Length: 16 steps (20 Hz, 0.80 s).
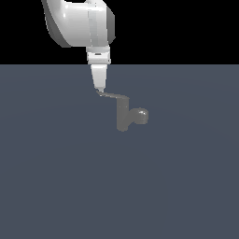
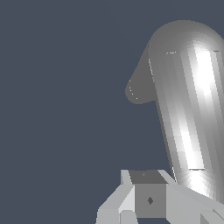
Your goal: Turn on the faucet by rotating a designated handle.
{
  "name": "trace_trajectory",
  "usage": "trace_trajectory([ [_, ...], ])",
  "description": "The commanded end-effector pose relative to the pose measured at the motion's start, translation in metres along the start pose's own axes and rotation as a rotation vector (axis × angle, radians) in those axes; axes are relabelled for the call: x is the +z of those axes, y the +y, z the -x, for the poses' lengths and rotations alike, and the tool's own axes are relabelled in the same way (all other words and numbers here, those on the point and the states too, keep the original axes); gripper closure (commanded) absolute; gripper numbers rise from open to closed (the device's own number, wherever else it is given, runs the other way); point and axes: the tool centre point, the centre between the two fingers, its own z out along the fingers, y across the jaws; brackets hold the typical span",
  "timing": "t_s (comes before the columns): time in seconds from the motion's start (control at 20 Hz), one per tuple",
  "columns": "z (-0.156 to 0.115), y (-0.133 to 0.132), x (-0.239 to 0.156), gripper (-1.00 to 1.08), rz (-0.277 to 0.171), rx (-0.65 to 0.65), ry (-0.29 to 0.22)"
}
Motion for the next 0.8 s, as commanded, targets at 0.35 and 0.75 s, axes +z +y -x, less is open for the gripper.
trace_trajectory([
  [0.35, 0.004, 0.025, 0.000, 1.08, 0.002, 0.001, 0.000],
  [0.75, 0.008, 0.046, 0.000, 1.08, 0.002, 0.001, 0.000],
])
